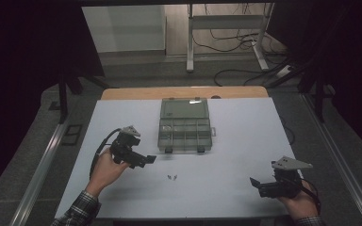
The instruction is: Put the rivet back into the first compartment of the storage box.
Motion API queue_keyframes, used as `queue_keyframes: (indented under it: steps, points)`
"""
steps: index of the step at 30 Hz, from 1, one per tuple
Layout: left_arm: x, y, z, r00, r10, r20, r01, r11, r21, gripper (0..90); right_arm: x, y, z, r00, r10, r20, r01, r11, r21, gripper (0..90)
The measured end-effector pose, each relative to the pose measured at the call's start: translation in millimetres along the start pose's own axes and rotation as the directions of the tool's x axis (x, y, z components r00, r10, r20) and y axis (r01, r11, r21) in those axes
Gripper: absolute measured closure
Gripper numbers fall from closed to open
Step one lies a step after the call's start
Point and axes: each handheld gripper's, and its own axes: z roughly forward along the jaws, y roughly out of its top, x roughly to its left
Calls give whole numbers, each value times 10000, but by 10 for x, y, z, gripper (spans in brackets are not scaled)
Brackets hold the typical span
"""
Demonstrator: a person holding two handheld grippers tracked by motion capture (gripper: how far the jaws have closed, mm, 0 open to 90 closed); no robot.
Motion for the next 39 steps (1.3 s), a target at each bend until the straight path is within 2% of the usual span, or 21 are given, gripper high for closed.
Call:
queue_keyframes:
  steps: [5, 9, 13, 16, 21, 28, 33, 35, 39]
  points:
    - [-101, -60, 18, 9996, 277, 77, -278, 9996, 101, 0, 6, 2, 5, 10000, -53, -23, 53, 10000, 39, 0]
    - [-184, -96, 75, 9985, 538, -103, -532, 9970, 565, 0, 7, 0, 7, 10000, -77, -24, 78, 10000, 62, 0]
    - [-232, -125, 136, 9992, 364, -178, -348, 9961, 813, 0, 11, -1, 10, 9999, -110, -43, 110, 9999, 111, 0]
    - [-269, -137, 164, 9990, 450, -62, -442, 9946, 940, 0, 14, 0, 12, 9999, -127, -53, 128, 9998, 138, 0]
    - [-335, -117, 248, 9979, 628, 173, -645, 9907, 1202, 0, 16, 1, 18, 9999, -153, -82, 154, 9997, 184, 0]
    - [-469, -61, 435, 9944, 1056, 83, -1056, 9817, 1583, 8, 22, 1, 27, 9997, -196, -133, 199, 9996, 213, 0]
    - [-526, -43, 567, 9924, 1217, 167, -1227, 9756, 1818, 100, 23, 1, 34, 9996, -218, -164, 222, 9995, 245, 0]
    - [-536, -42, 595, 9918, 1250, 262, -1277, 9753, 1799, 156, 25, 1, 35, 9995, -237, -193, 242, 9994, 256, 0]
    - [-538, -35, 648, 9900, 1315, 514, -1388, 9731, 1836, 325, 28, 1, 41, 9993, -290, -241, 298, 9990, 331, 0]
